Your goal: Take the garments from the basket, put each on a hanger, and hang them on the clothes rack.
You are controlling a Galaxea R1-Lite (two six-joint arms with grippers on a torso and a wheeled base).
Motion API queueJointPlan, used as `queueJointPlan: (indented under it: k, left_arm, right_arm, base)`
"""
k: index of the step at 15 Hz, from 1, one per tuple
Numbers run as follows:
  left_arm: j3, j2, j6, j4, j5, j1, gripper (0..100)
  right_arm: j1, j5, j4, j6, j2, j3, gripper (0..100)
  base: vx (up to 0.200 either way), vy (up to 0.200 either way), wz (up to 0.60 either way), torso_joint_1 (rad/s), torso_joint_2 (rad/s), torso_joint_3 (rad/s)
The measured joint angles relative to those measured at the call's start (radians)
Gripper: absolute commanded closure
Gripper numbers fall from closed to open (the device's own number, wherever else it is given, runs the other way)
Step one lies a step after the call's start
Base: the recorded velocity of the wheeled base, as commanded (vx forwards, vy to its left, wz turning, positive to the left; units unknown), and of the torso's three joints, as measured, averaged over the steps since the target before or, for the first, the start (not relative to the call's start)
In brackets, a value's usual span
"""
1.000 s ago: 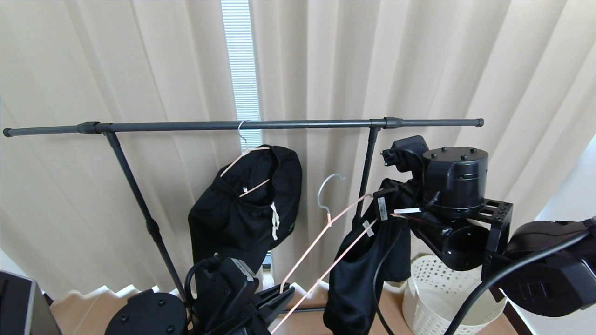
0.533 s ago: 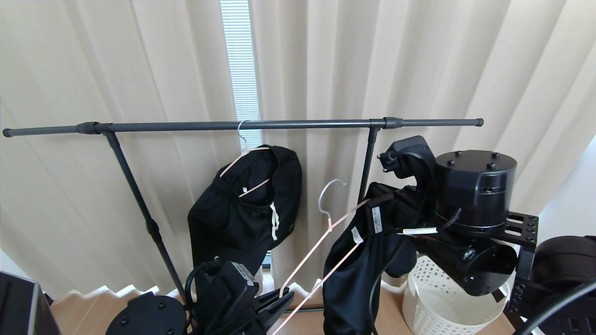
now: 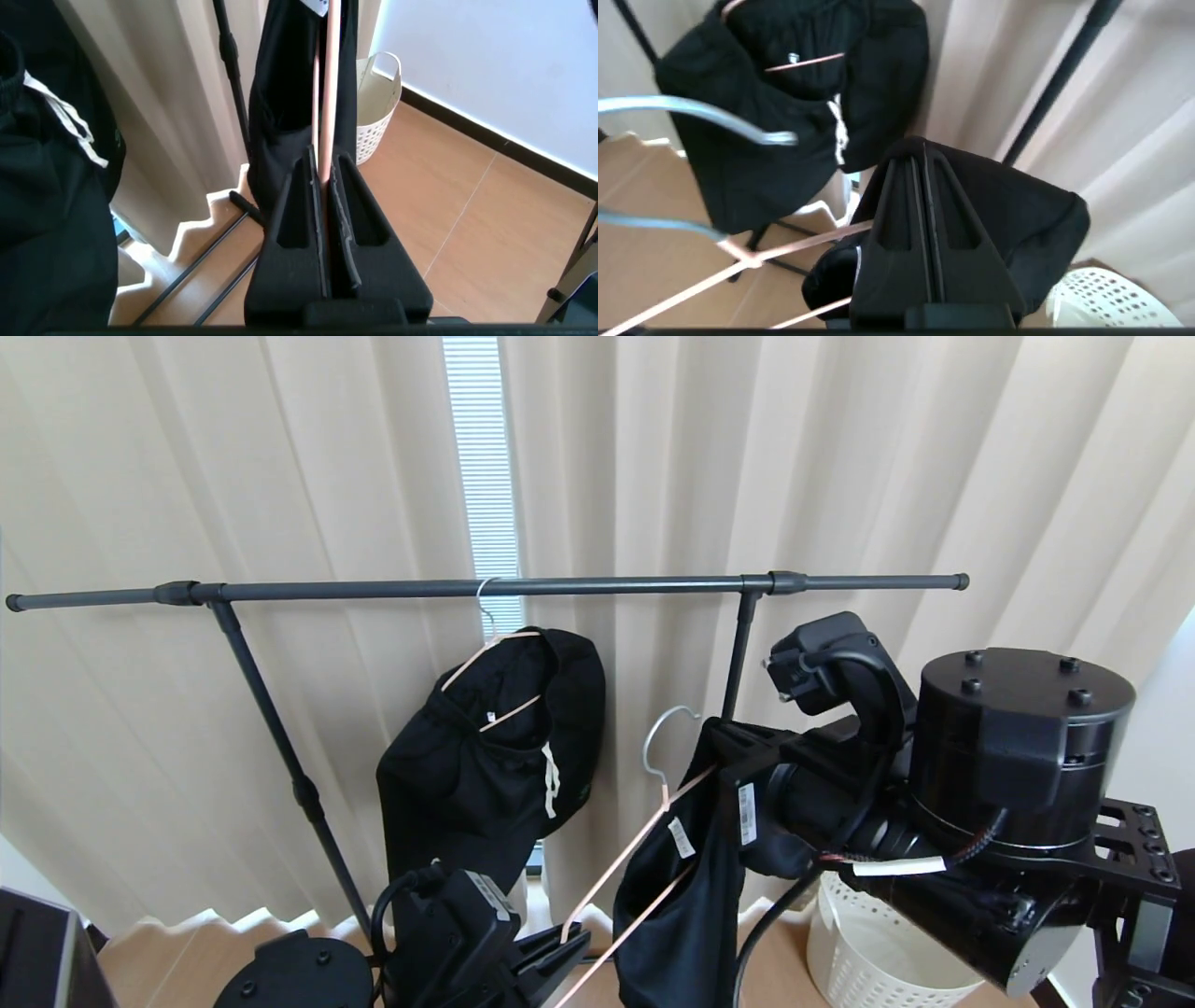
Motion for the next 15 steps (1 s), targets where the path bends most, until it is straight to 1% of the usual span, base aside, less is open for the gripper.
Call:
queueJointPlan:
  k: [2, 6, 8, 12, 15]
  left_arm:
    - [0.0, 0.0, 0.0, 0.0, 0.0, 0.0, 100]
    - [0.001, 0.001, -0.003, 0.0, 0.002, 0.0, 100]
    - [0.003, 0.001, -0.002, 0.0, 0.003, 0.001, 100]
    - [0.015, -0.001, 0.006, 0.0, 0.004, 0.002, 100]
    - [0.016, -0.01, 0.007, 0.0, 0.004, 0.001, 100]
  right_arm:
    - [0.026, 0.044, 0.0, 0.004, -0.02, 0.019, 100]
    - [0.044, 0.18, 0.001, 0.001, -0.079, 0.07, 100]
    - [0.024, 0.196, 0.001, 0.0, -0.089, 0.075, 100]
    - [-0.029, 0.196, 0.0, 0.0, -0.083, 0.073, 100]
    - [-0.038, 0.197, -0.001, -0.001, -0.078, 0.073, 100]
  base:
    - [0.0, 0.0, 0.0, 0.0, 0.0, 0.0]
    - [0.0, 0.0, 0.0, 0.0, 0.0, 0.0]
    - [0.0, 0.0, 0.0, 0.0, 0.0, 0.0]
    - [0.0, 0.0, 0.0, 0.0, 0.0, 0.0]
    - [0.0, 0.0, 0.0, 0.0, 0.0, 0.0]
